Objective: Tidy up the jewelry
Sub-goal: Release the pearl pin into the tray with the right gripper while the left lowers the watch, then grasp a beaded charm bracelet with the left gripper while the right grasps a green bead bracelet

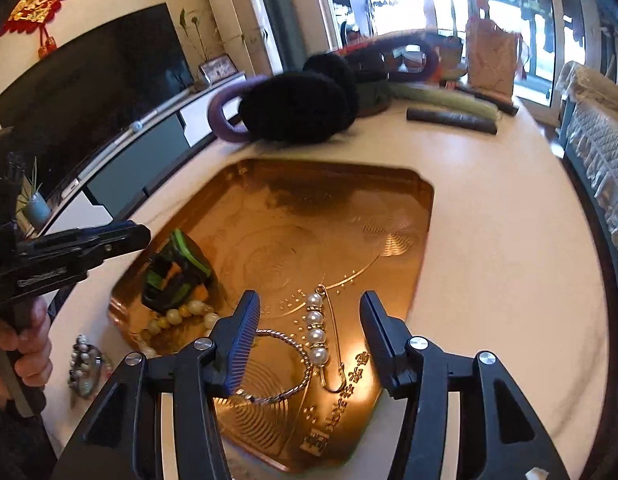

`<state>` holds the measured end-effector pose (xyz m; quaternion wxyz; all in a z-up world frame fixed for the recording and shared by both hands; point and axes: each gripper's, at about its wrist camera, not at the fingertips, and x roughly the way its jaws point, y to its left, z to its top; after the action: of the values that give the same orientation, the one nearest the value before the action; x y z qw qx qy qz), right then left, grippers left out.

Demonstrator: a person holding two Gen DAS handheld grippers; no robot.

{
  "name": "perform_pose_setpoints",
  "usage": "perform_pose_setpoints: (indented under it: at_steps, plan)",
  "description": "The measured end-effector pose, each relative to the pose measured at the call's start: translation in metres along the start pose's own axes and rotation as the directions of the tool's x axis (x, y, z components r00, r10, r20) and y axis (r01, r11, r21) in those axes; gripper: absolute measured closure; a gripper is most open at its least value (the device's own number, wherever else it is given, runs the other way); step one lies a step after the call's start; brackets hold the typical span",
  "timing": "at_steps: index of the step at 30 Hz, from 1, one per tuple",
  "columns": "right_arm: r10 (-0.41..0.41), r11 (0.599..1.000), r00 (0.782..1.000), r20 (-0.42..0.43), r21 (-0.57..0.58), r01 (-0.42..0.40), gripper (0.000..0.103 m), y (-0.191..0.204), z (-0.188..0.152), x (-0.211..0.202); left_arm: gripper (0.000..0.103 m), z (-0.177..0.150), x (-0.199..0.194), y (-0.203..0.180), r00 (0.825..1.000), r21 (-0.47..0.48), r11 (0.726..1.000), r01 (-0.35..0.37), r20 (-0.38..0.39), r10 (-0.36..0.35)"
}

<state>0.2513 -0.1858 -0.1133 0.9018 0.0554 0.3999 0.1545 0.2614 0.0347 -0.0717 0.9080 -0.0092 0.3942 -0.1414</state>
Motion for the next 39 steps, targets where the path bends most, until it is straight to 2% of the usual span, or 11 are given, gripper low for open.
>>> perform_pose_setpoints:
  at_steps: [6,8,11,17,21,25,29,30,34,38,39]
  plan:
    - [0.005,1.000,0.998,0.061,-0.007,-0.004,0.052,0.012,-0.006,-0.039,0.027,-0.006,-0.059,0.001,0.994,0.021,0.998,-0.060,0.090,0.058]
    - [0.012,1.000,0.997,0.073,-0.005,-0.011,0.052,0.014,-0.009,-0.051,0.027,-0.014,-0.072,0.008,0.993,-0.020,0.997,-0.080,0.081,0.081]
    - [0.004,1.000,0.997,0.081,0.010,-0.004,0.052,0.018,-0.013,-0.069,0.027,-0.028,-0.085,0.016,0.998,-0.070,0.996,-0.050,0.030,0.053]
    - [-0.007,1.000,0.993,0.116,-0.023,0.010,0.052,0.029,-0.027,-0.114,0.027,-0.065,-0.115,0.020,0.993,0.019,0.994,-0.105,0.050,0.104]
    - [0.015,1.000,0.993,0.115,-0.027,-0.012,0.052,0.033,-0.048,-0.117,0.027,-0.092,-0.105,0.015,0.994,0.104,0.990,-0.100,0.058,0.094]
    - [0.025,1.000,0.997,0.075,-0.011,-0.025,0.052,0.031,-0.062,-0.099,0.027,-0.111,-0.086,0.003,0.999,0.187,0.981,-0.046,-0.012,0.049]
    - [-0.001,0.999,1.000,0.021,-0.032,0.001,0.052,0.033,-0.073,-0.081,0.028,-0.120,-0.072,0.002,0.995,0.211,0.976,-0.053,-0.066,0.068]
    - [0.003,0.999,1.000,0.013,-0.032,-0.002,0.052,0.033,-0.075,-0.079,0.031,-0.121,-0.070,0.005,0.995,0.191,0.980,-0.055,-0.075,0.071]
    - [0.000,1.000,1.000,-0.021,-0.018,0.000,0.052,0.032,-0.083,-0.066,0.066,-0.128,-0.058,0.009,0.988,0.167,0.983,-0.078,-0.118,0.099]
    - [-0.015,0.999,0.999,-0.044,-0.053,0.012,0.056,0.032,-0.091,-0.061,0.069,-0.135,-0.051,0.007,0.984,0.201,0.977,-0.076,-0.142,0.106]
    - [-0.013,0.998,0.999,-0.048,-0.060,0.010,0.059,0.031,-0.093,-0.060,0.075,-0.137,-0.050,0.005,0.984,0.218,0.973,-0.077,-0.141,0.109]
